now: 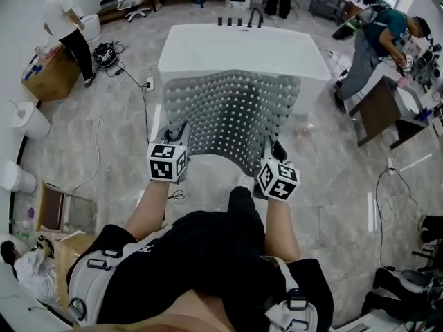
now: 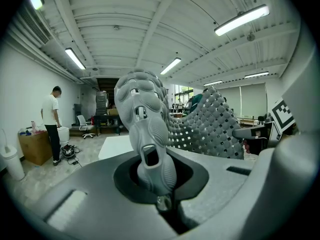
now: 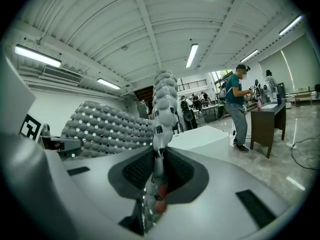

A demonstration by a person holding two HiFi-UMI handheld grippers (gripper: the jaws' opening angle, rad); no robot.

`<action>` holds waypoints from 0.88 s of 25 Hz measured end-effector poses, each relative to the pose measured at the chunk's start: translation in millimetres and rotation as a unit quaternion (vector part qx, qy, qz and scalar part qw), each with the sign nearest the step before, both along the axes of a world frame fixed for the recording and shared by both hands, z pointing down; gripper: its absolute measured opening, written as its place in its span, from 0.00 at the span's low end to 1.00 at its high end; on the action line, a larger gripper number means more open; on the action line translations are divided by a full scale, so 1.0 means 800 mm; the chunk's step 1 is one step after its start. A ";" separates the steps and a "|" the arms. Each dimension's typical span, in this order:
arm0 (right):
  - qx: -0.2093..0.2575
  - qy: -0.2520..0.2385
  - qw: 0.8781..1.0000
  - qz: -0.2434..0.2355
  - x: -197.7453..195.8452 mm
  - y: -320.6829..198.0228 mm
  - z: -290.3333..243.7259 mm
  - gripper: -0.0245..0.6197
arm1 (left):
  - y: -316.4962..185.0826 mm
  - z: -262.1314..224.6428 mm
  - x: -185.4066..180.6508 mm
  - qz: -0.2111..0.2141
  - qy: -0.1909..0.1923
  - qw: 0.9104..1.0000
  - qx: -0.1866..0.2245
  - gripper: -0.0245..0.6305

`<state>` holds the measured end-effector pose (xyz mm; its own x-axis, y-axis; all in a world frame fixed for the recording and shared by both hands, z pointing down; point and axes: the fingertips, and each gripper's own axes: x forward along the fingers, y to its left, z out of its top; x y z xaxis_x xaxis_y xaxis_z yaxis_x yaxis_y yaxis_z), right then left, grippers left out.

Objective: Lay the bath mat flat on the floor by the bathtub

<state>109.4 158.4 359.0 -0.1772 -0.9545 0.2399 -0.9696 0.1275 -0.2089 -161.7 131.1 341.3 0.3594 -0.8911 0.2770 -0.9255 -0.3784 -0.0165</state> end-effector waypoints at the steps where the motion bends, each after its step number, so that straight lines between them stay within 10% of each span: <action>1: 0.000 -0.001 1.000 0.000 0.000 -0.007 0.001 0.13 | -0.007 0.001 0.000 0.000 0.000 1.000 0.000 0.07; 22: -0.012 -0.015 1.000 -0.024 0.059 -0.351 0.031 0.13 | -0.327 0.027 0.043 -0.029 -0.016 0.999 -0.022 0.07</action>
<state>156.4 -122.6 384.1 -0.2295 -0.9386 0.2575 -0.9560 0.1678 -0.2405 -127.5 -130.9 363.3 0.2984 -0.8967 0.3271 -0.9450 -0.3257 -0.0309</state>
